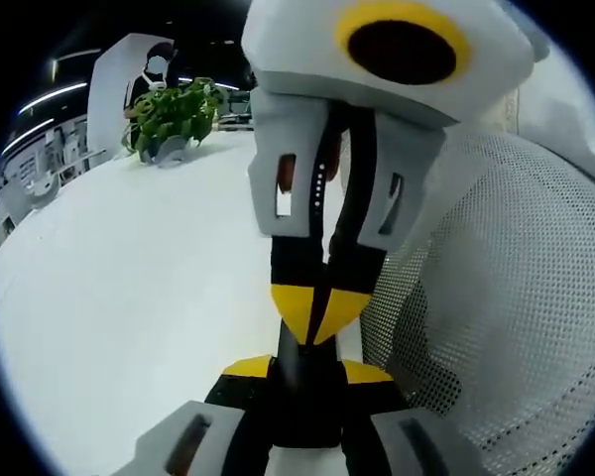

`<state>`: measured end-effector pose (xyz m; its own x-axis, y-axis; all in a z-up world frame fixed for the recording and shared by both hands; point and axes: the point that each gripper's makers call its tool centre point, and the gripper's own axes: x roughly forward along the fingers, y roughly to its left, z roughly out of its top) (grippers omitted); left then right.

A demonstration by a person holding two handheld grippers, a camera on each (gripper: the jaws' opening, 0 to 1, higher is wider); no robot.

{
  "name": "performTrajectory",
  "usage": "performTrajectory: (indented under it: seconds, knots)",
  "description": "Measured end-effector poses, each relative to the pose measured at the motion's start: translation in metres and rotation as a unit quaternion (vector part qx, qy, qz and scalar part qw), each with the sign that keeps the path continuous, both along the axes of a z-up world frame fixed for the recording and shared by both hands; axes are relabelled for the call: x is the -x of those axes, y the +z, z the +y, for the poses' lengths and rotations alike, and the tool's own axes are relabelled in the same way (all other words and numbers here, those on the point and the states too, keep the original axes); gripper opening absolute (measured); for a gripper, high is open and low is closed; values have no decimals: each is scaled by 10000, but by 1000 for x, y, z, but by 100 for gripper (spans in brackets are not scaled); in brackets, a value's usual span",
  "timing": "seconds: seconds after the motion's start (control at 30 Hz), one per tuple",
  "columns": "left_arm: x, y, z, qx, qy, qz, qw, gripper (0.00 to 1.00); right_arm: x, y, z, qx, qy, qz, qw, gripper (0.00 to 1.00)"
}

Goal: Press the specified remote control buttons in sequence, fully releasing each button before pressing the next.

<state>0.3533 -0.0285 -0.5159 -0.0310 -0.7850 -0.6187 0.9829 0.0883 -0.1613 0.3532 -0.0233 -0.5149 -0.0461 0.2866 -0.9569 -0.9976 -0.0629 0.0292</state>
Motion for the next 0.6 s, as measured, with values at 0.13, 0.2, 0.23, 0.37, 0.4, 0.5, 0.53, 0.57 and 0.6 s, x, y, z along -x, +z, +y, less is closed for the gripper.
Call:
performTrajectory:
  seconds: [0.13,0.2,0.23,0.37,0.4,0.5,0.53,0.57,0.6]
  knots:
    - [0,0,0,8,5,16,10000,24,1,0,-1,81,-57,-36,9999,0]
    - [0,0,0,10,14,31,10000,24,0,0,-1,18,-267,57,9996,0]
    - [0,0,0,8,13,34,10000,24,0,0,-2,-24,-454,126,9989,0]
    - [0,0,0,-1,6,24,10000,24,1,1,-2,-97,-353,91,9993,0]
    - [1,0,0,-2,8,27,10000,24,1,2,-2,-120,-295,54,9995,0]
    - [1,1,0,-6,8,27,10000,24,2,2,-2,-196,-137,-63,9997,0]
    - [1,1,0,-4,7,29,10000,24,2,2,-2,-210,-172,-69,9996,0]
    - [1,1,0,-7,3,24,10000,24,1,2,-2,-226,-199,-69,9995,0]
    - [1,1,0,-7,4,25,10000,24,1,2,-2,-238,-213,-62,9995,0]
